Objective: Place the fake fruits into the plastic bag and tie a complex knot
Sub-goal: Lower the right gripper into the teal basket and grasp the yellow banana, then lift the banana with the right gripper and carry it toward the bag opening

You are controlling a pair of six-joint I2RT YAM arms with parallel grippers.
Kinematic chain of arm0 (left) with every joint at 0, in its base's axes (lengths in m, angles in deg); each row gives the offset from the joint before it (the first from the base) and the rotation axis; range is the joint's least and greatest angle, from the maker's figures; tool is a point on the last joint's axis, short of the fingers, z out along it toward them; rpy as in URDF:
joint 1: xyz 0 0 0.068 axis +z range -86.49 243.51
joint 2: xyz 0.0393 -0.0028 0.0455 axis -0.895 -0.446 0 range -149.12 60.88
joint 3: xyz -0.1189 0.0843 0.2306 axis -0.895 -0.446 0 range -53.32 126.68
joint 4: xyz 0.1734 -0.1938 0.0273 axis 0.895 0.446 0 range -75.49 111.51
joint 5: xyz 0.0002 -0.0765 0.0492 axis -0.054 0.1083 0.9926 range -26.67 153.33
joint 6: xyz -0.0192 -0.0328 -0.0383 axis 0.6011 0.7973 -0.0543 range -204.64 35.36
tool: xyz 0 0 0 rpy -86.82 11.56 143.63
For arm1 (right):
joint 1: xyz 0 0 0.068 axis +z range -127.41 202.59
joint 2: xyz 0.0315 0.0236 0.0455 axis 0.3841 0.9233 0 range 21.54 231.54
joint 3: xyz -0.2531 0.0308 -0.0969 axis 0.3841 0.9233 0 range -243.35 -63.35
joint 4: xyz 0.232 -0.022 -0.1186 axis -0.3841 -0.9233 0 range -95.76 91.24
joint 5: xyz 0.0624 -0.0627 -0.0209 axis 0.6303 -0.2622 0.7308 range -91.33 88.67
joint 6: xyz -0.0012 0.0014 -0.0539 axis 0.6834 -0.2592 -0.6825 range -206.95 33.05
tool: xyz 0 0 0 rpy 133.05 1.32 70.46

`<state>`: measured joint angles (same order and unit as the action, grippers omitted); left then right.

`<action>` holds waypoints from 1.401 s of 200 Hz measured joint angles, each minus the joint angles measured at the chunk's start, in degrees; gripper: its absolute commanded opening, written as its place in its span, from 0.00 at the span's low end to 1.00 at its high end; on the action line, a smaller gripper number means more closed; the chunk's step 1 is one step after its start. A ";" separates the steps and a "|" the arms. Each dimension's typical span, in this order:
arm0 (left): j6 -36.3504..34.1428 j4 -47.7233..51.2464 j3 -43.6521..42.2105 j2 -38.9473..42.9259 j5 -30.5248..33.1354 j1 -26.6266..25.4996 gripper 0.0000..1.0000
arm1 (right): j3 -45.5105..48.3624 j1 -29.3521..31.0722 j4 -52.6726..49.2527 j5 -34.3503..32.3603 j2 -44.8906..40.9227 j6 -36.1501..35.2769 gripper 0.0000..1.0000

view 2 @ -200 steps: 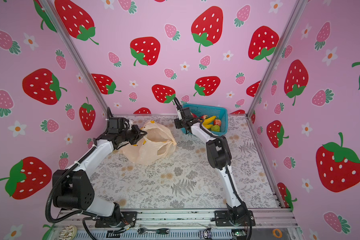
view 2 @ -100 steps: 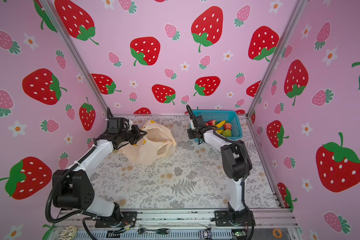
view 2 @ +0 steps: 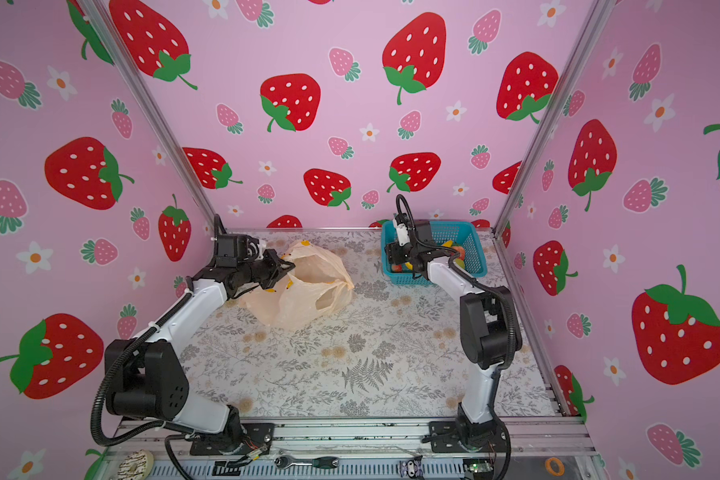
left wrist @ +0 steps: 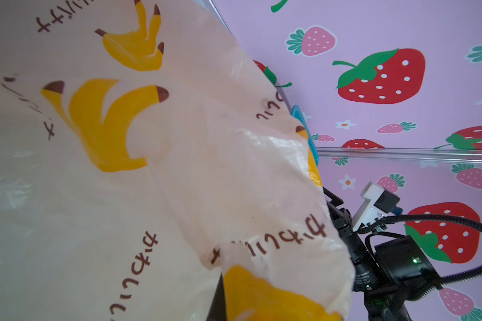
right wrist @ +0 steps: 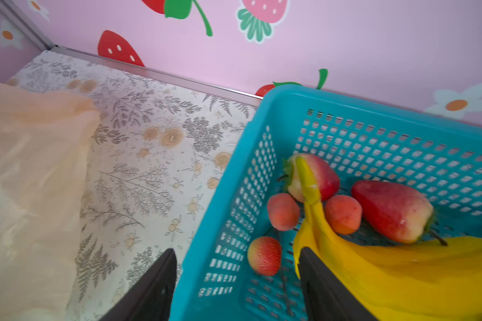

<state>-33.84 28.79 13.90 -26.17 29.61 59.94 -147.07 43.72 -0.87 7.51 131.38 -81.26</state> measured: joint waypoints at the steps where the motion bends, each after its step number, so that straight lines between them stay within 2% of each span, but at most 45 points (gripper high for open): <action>1: 0.00 0.00 0.00 -0.02 0.00 0.00 0.00 | -0.28 -0.17 0.00 -0.02 0.33 -0.11 0.67; 45: 0.00 -0.11 0.00 -0.02 -0.50 -0.44 0.00 | -10.64 -2.32 -1.42 -1.95 11.76 -3.56 0.65; 64: 0.00 -0.33 0.02 -0.13 -0.85 -0.55 0.00 | -16.13 -2.27 -3.56 -2.43 16.94 -5.42 0.61; 88: 0.00 -0.35 0.02 -0.52 -0.96 -0.68 0.00 | -23.41 -2.27 -6.64 -2.95 22.62 -7.26 0.52; 92: -0.02 -0.35 0.02 -0.57 -0.98 -0.72 0.00 | -24.55 -2.27 -7.17 -2.97 23.41 -7.50 0.47; 128: 0.00 -0.35 0.02 -0.66 -1.05 -0.87 0.00 | -31.21 -2.29 -11.21 -2.78 27.63 -9.07 0.30; 199: 0.00 -0.35 0.02 -0.66 -1.36 -0.94 0.00 | -33.55 -2.29 -14.82 -2.86 27.34 -11.34 0.03; 234: 0.70 -0.61 0.02 -0.63 -1.44 -1.20 0.00 | -32.61 -2.29 -17.14 -2.78 23.69 -11.56 0.00; 280: 3.39 -2.69 -0.28 0.46 -1.46 -2.14 0.00 | -25.68 -2.29 -16.15 -1.22 8.15 -9.77 0.00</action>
<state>-30.45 26.10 13.61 -25.71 28.15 57.80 -172.75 41.42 -17.02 6.29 139.54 -91.03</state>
